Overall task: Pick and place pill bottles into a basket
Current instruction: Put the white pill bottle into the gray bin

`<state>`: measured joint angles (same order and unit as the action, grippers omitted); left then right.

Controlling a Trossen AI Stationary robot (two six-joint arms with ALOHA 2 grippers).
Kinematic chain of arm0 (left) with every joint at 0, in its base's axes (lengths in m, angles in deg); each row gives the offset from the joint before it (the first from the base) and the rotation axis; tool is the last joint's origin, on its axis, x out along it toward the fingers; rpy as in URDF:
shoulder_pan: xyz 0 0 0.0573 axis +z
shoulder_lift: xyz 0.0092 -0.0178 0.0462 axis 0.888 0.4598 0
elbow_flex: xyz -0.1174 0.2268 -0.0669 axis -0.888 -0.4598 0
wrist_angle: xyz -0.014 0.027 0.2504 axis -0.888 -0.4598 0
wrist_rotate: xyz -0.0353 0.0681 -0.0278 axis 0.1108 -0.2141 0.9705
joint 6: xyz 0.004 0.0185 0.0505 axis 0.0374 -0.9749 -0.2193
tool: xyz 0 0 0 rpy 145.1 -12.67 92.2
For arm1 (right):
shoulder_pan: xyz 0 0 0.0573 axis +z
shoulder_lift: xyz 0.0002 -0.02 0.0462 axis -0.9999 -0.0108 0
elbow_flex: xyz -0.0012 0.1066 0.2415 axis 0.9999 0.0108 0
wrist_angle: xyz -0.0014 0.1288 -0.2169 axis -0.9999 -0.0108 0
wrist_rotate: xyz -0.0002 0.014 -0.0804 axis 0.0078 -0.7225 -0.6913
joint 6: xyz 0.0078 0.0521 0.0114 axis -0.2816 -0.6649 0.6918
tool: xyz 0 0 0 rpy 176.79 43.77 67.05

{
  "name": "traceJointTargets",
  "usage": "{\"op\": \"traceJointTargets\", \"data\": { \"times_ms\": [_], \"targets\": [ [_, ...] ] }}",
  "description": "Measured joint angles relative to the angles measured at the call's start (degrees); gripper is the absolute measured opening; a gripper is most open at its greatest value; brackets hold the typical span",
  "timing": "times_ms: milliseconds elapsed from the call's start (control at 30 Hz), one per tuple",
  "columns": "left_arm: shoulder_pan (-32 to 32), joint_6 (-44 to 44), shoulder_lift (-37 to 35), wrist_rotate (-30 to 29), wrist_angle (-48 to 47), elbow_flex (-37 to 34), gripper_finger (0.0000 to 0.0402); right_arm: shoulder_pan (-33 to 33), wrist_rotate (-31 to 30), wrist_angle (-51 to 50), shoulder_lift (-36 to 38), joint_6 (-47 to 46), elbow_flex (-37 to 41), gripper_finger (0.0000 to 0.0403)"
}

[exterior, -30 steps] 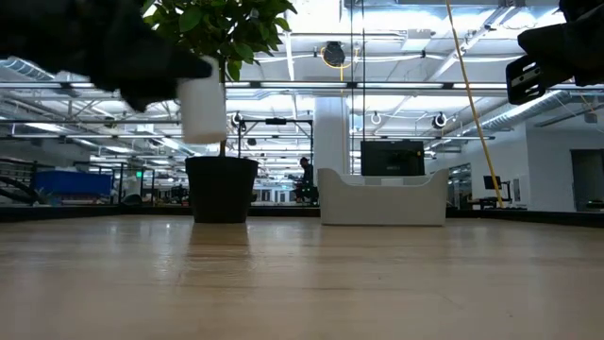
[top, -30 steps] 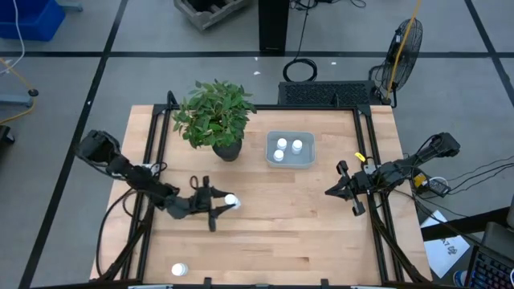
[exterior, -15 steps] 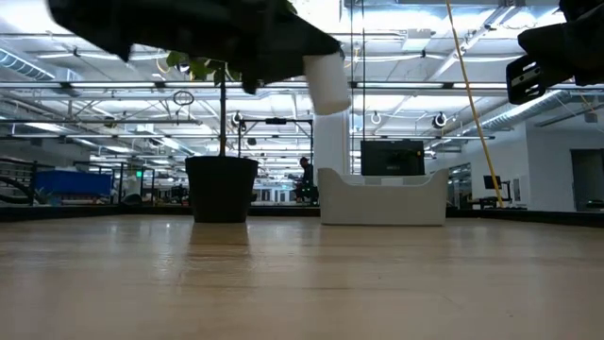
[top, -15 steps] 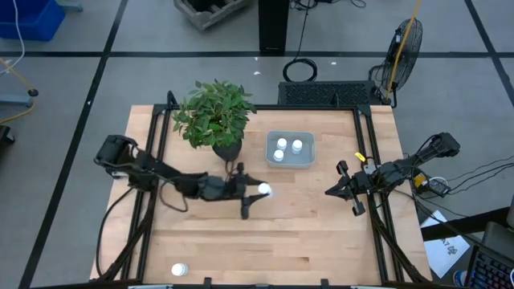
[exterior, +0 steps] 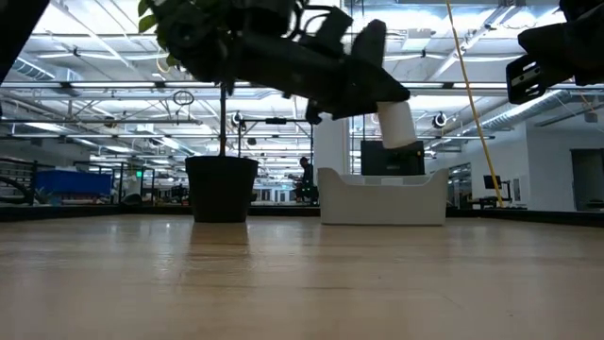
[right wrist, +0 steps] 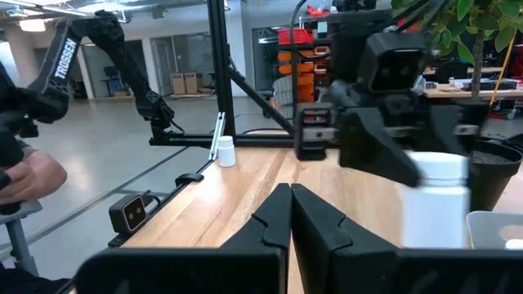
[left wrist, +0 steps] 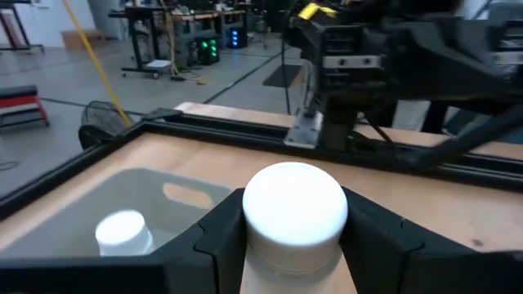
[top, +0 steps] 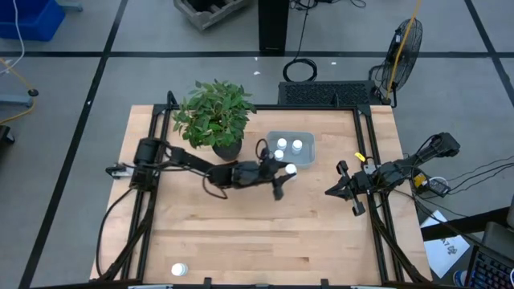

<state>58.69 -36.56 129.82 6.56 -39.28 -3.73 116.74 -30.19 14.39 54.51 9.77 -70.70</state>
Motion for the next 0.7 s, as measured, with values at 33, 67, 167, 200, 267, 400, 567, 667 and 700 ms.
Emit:
{"op": "traceJointTargets", "data": {
  "times_ms": [33,67,167,200,267,400,567,667,700],
  "targets": [
    [0.5,-0.1,0.8,0.0,-0.7,1.5,0.0178,0.0,0.0,0.0,0.0,0.0,0.0,0.0004],
    [0.9,-0.3,1.7,0.0,-1.9,3.0,0.0183,0.0,0.0,0.0,0.0,0.0,0.0,0.0004],
    [2.2,-0.6,4.2,0.1,-5.0,6.7,0.018,0.0,0.0,0.0,0.0,0.0,0.0,0.0004],
    [2.7,-0.5,5.0,0.1,-5.5,7.7,0.0174,0.0,0.0,0.0,0.0,0.0,0.0,0.0004],
    [3.5,-0.5,6.1,0.1,-6.4,9.2,0.0162,0.0,0.0,0.0,0.0,0.0,0.0,0.0004],
    [5.1,-0.5,7.6,0.0,-6.1,11.1,0.0162,0.0,0.0,0.0,0.0,0.0,0.0,0.0004],
    [7.1,0.5,8.1,0.1,-6.5,12.1,0.0186,0.0,0.0,0.0,0.0,0.0,0.0,0.0004],
    [7.7,0.4,8.5,0.0,-7.5,12.1,0.018,0.0,0.0,0.0,0.0,0.0,0.0,0.0004],
    [7.8,-0.2,8.8,0.0,-7.8,12.1,0.0174,0.0,0.0,0.0,0.0,0.0,0.0,0.0004]
  ]
}}
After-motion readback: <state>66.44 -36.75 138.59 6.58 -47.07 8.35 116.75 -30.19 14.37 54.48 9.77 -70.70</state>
